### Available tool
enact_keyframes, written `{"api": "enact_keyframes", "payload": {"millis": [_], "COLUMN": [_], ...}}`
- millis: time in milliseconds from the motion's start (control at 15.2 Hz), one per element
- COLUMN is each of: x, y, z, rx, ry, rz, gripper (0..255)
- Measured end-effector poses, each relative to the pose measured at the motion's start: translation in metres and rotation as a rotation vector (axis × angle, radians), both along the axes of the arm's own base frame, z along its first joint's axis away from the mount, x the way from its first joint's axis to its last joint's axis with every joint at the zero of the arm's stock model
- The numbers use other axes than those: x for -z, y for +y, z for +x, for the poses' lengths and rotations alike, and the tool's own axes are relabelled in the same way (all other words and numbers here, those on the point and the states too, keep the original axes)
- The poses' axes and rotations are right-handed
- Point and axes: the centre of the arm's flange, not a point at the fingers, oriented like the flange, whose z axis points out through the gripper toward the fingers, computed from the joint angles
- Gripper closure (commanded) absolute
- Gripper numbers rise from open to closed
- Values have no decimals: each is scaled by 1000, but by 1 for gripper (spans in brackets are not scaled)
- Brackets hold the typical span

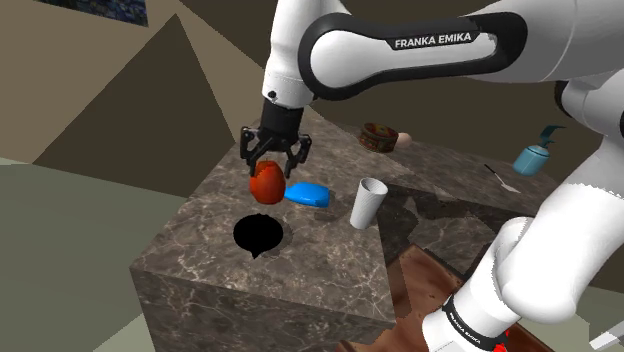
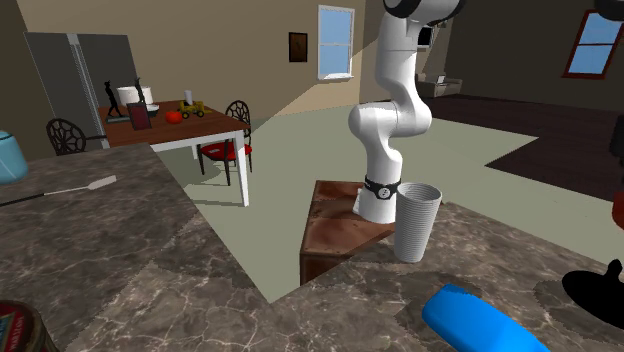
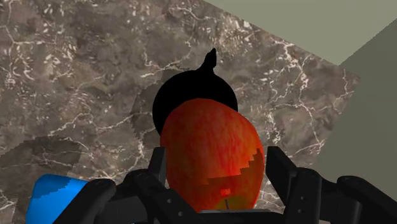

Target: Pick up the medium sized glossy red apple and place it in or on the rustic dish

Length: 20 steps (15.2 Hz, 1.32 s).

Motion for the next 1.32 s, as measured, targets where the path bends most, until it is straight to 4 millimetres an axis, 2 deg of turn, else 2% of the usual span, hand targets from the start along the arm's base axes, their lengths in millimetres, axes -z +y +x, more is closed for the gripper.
{"api": "enact_keyframes", "payload": {"millis": [132,330,1320], "x": [4,19,96], "y": [12,16,17], "z": [-5,-5,-6], "rx": [2,3,4], "ry": [0,1,1], "rz": [0,0,0], "gripper": [255,255,255]}}
